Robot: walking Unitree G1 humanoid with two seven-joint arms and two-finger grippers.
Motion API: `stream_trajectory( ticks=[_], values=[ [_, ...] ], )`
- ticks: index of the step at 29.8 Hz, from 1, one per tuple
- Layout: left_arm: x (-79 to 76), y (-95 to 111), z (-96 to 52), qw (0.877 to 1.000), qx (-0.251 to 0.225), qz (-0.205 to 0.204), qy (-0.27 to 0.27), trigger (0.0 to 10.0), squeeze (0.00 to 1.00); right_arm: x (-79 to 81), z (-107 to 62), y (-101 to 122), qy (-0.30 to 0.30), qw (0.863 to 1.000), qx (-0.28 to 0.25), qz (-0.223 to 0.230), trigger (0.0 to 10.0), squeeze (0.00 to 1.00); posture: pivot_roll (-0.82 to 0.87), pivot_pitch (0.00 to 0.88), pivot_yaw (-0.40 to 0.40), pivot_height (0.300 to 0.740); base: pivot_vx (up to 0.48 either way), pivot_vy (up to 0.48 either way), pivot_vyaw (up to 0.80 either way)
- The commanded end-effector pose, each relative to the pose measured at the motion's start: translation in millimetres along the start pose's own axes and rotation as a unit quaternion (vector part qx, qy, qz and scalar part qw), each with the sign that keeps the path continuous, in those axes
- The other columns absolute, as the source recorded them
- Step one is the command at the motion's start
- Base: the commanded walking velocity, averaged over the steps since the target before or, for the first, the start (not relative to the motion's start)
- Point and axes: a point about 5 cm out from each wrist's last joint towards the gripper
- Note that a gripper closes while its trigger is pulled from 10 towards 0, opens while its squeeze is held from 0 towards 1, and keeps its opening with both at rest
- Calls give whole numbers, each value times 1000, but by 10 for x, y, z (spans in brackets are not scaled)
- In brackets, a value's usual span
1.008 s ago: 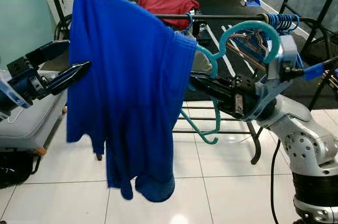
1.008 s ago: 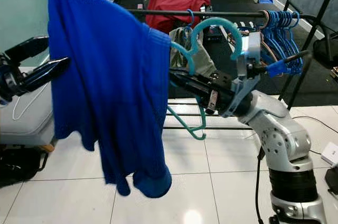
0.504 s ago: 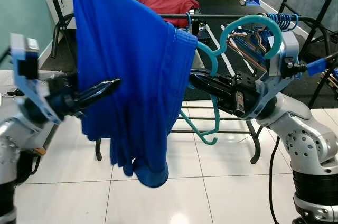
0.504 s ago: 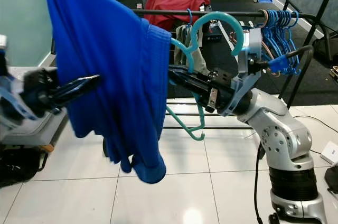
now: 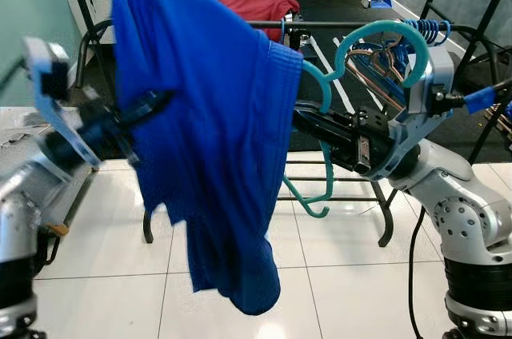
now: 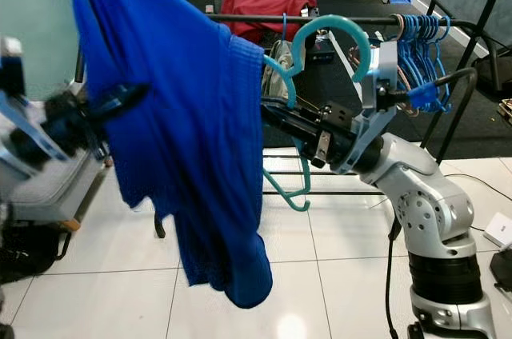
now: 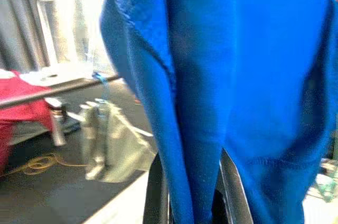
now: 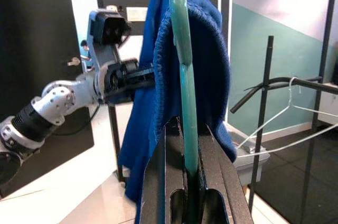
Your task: Hang hanger
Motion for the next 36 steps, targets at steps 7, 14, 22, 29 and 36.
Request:
stream_trajectory(
  ticks=[7, 14, 22, 29, 36],
  values=[
    [559, 218, -195, 979, 27, 90, 179, 0, 0, -84, -173, -189, -49, 995, 80, -29, 0, 0, -58, 57, 12, 740, 0, 0, 0],
    [850, 547, -290, 949, -14, 139, 282, 0, 0, -170, -533, -602, -108, 964, 241, -34, 0, 0, -59, 53, 14, 740, 0, 0, 0],
    [1073, 669, -386, 906, -14, 164, 389, 0, 0, 155, -660, -803, -26, 953, 300, 43, 0, 0, -59, 52, 19, 740, 0, 0, 0],
    [648, -439, -325, 932, 199, 90, 291, 7333, 0, -467, -564, -519, -259, 958, 118, -26, 10000, 0, -56, 56, 25, 740, 0, 0, 0],
    [-207, -1347, -843, 866, 364, 19, 343, 10000, 0, -767, -924, -1190, -491, 843, 211, -58, 10000, 0, -50, 53, 16, 740, 0, 0, 190]
  ],
)
Point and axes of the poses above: a point about 5 cm out from each wrist's last joint towards the gripper, its own z axis pointing out of the wrist towards the gripper, its own y axis along the axis of the wrist's last joint, x = y × z, and after that the axes turned 10 degrees about z, right-handed
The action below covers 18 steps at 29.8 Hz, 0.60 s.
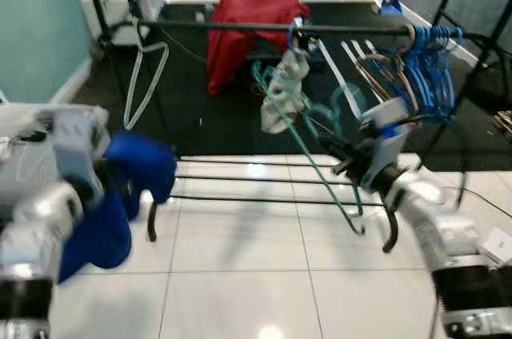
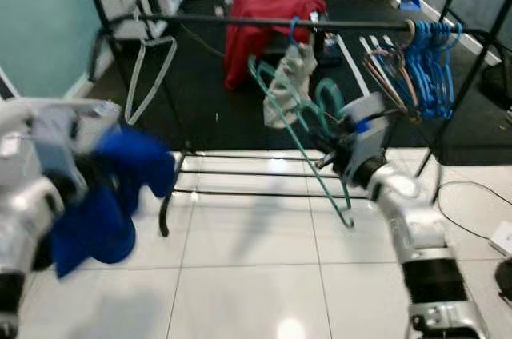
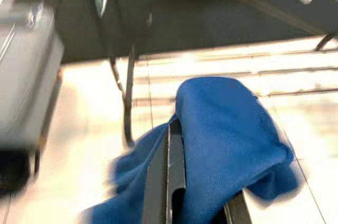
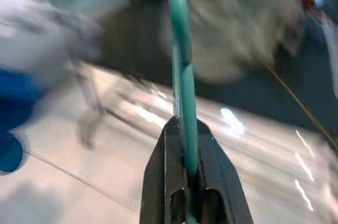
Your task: Hang hanger
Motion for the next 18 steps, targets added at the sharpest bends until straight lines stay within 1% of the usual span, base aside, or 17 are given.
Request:
stream_trajectory(
  ticks=[1, 2, 3, 4, 5, 6, 7, 8, 9, 11, 13, 14, 15, 16, 17, 18],
  values=[
    [48, 25, -95, 999, -9, 2, 44, 10000, 0, -7, 11, -91, -33, 999, 13, -17, 10000, 0, -50, 53, 16, 740, 0, 0, 800],
    [-70, -113, -247, 997, -9, -11, 71, 10000, 0, -17, -18, -88, -47, 999, 9, -22, 10000, 0, -33, 52, 3, 740, 0, 0, 800],
    [-139, -170, -345, 996, -15, -21, 87, 10000, 0, -14, -38, -55, -48, 999, 1, -25, 10000, 0, -33, 52, 3, 740, 0, 0, 800],
    [-208, -106, -413, 994, -48, -12, 97, 10000, 0, -37, -48, -53, -45, 999, 3, -19, 10000, 0, -22, 49, -15, 740, 0, 0, 800],
    [-251, -49, -454, 992, -71, -4, 101, 10000, 0, -60, -44, -61, -46, 999, 3, -9, 10000, 0, -22, 49, -15, 740, 0, 0, 800],
    [-251, -49, -454, 992, -71, -4, 101, 10000, 0, -60, -44, -61, -46, 999, 3, -9, 10000, 0, -22, 49, -15, 740, 0, 0, 800],
    [-223, -14, -406, 989, -84, -14, 120, 10000, 0, -70, -10, -68, -42, 999, 6, -2, 10000, 0, 12, 53, -43, 740, 0, 0, 800],
    [-211, 3, -380, 987, -88, -23, 134, 10000, 0, -80, 36, -76, -43, 999, 3, 0, 10000, 0, 12, 53, -43, 740, 0, 0, 800],
    [-185, 17, -341, 985, -88, -31, 147, 10000, 0, -65, 80, -81, -42, 999, 4, -11, 10000, 0, 10, 45, -51, 740, 0, 0, 800],
    [-256, 12, -391, 985, -85, -33, 146, 10000, 0, -3, 62, -117, -36, 998, 5, -53, 10000, 0, 5, 37, -50, 740, 0, 0, 800],
    [-342, -30, -556, 985, -80, -38, 146, 10000, 0, 53, -63, -200, -34, 999, 5, -37, 10000, 0, -4, 35, -45, 740, 0, 0, 800],
    [-342, -30, -556, 985, -80, -38, 146, 10000, 0, 53, -63, -200, -34, 999, 5, -37, 10000, 0, -4, 35, -45, 740, 0, 0, 800],
    [-422, -54, -651, 987, -76, -54, 132, 10000, 0, 87, -167, -248, -30, 999, 4, -28, 10000, 0, -12, 42, -43, 740, 0, 0, 800],
    [-503, -67, -729, 989, -74, -59, 117, 10000, 0, 119, -263, -283, -28, 999, 4, -20, 10000, 0, -15, 51, -41, 740, 0, 0, 800],
    [-560, -72, -779, 989, -73, -62, 109, 10000, 0, 139, -320, -299, -26, 1000, 3, -17, 10000, 0, -15, 51, -41, 740, 0, 0, 800],
    [-611, -43, -813, 990, -82, -39, 105, 10000, 0, 151, -385, -315, -29, 1000, 1, -9, 10000, 0, -21, 62, -39, 740, 0, 0, 800]
  ],
)
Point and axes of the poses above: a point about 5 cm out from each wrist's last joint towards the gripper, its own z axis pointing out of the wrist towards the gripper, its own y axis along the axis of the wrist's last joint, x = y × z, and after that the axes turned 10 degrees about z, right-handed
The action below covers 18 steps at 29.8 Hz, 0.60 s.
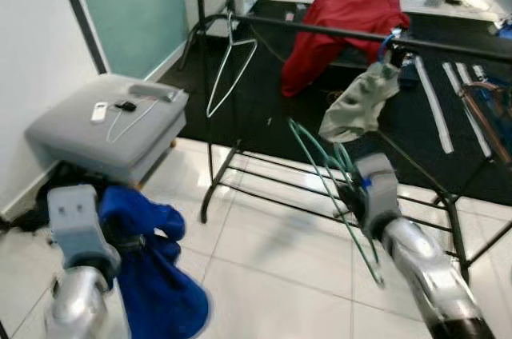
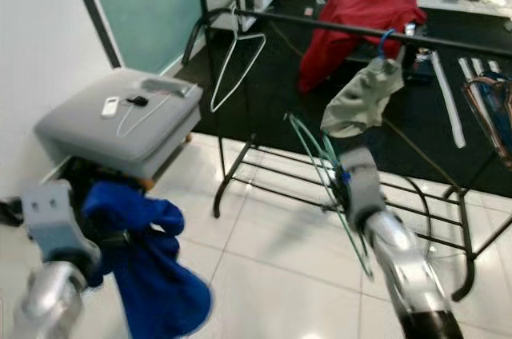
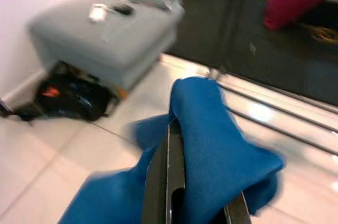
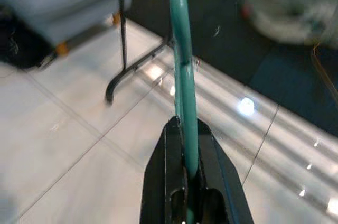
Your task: Hang hanger
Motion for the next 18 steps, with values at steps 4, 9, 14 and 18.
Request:
stream_trajectory(
  ticks=[4, 9, 14, 18],
  values=[
    [-1, 236, 142, 998, -61, 22, 19, 10000, 0, 50, 102, 307, 17, 995, -80, 51, 10000, 0, -28, 70, -34, 740, 0, 0, 800],
    [-159, 292, 234, 995, -75, 51, -30, 10000, 0, 66, 243, 349, 29, 992, -88, 82, 10000, 0, -30, 46, -35, 740, 0, 0, 800],
    [-202, 344, 260, 995, -78, 41, -38, 10000, 0, 99, 209, 374, 35, 991, -90, 93, 10000, 0, -27, 49, -35, 740, 0, 0, 800],
    [-324, 424, 304, 994, -92, 30, -55, 10000, 0, 152, 219, 433, 46, 989, -98, 100, 10000, 0, -25, 47, -35, 740, 0, 0, 800]
  ],
)
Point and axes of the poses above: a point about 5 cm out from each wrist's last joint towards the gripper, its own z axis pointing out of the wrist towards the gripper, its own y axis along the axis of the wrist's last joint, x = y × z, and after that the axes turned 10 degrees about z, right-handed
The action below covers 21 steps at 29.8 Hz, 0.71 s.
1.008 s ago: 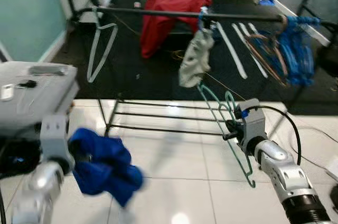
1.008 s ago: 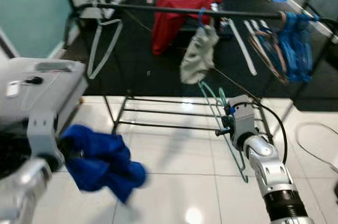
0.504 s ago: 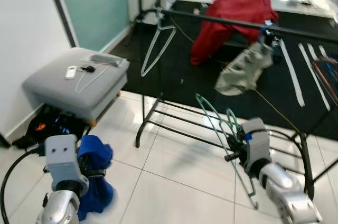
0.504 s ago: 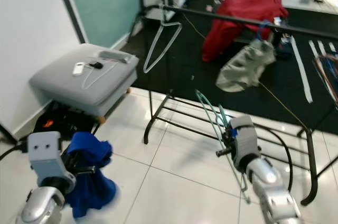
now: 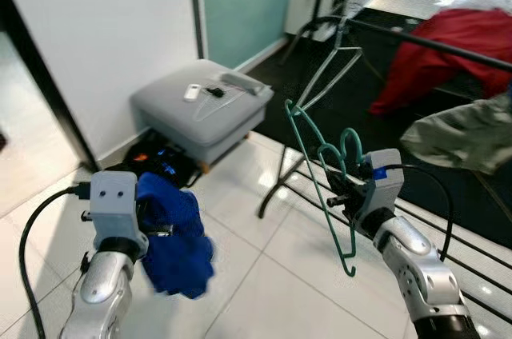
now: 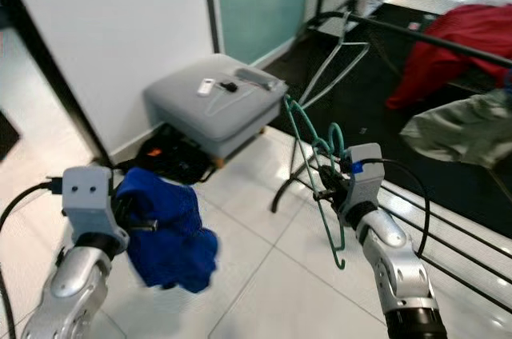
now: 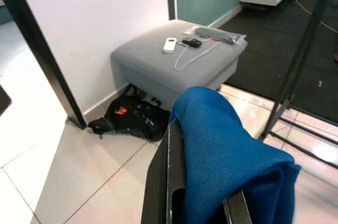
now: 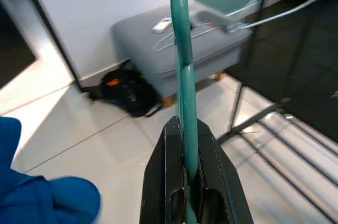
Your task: Hang hanger
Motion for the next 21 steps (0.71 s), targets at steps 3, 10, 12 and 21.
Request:
stream_trajectory(
  ticks=[3, 10, 12, 21],
  values=[
    [-144, 94, 115, 999, -18, -25, -25, 10000, 0, 38, 50, 95, 8, 999, -20, 23, 10000, 0, -23, 37, -36, 740, 0, 0, 800],
    [-386, 198, 294, 995, -30, -67, -68, 10000, 0, 68, 208, 309, -5, 998, -51, 33, 10000, 0, -32, 6, -19, 740, 0, 0, 800],
    [-393, 202, 309, 995, -29, -67, -67, 10000, 0, 71, 219, 310, -8, 998, -49, 25, 10000, 0, -32, 6, -19, 740, 0, 0, 800],
    [-364, 163, 379, 997, -26, -47, -58, 10000, 0, 571, 442, 225, 63, 996, -40, 48, 10000, 0, 7, 0, -48, 740, 0, 0, 800]
  ],
)
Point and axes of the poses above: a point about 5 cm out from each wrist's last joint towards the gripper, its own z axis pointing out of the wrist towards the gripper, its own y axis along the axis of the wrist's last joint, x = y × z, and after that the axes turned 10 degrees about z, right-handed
